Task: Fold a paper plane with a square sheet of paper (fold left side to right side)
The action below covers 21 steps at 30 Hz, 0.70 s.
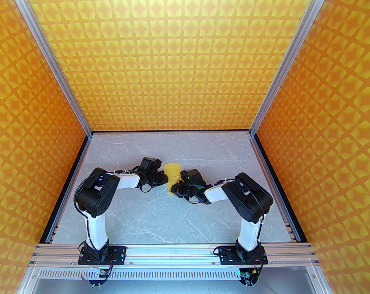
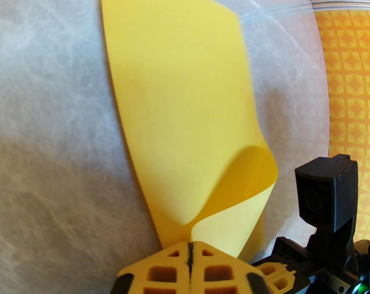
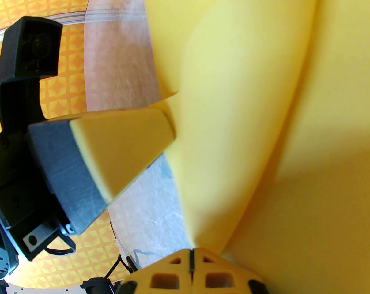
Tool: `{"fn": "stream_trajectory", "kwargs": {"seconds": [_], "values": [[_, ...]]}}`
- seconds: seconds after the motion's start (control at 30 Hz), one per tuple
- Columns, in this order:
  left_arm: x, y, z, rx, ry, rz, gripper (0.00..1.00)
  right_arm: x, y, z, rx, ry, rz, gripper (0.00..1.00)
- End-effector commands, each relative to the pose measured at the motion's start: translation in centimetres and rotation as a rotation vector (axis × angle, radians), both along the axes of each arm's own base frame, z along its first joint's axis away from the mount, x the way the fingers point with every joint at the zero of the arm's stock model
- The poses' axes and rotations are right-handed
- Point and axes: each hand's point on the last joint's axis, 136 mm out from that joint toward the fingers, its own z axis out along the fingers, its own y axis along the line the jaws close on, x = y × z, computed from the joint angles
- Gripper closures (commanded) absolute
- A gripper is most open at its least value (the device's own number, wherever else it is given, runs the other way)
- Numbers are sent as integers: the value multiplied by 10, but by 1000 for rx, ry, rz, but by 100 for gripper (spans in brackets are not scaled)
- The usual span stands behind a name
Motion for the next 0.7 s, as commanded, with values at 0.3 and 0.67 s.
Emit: {"fn": "stream_trajectory", "kwargs": {"seconds": [0.3, 0.67], "values": [[8, 3, 1, -4, -9, -4, 99, -2, 4, -5, 5, 7, 11, 100], [10, 2, -3, -1, -2, -10, 99, -3, 4, -5, 1, 9, 15, 100]]}}
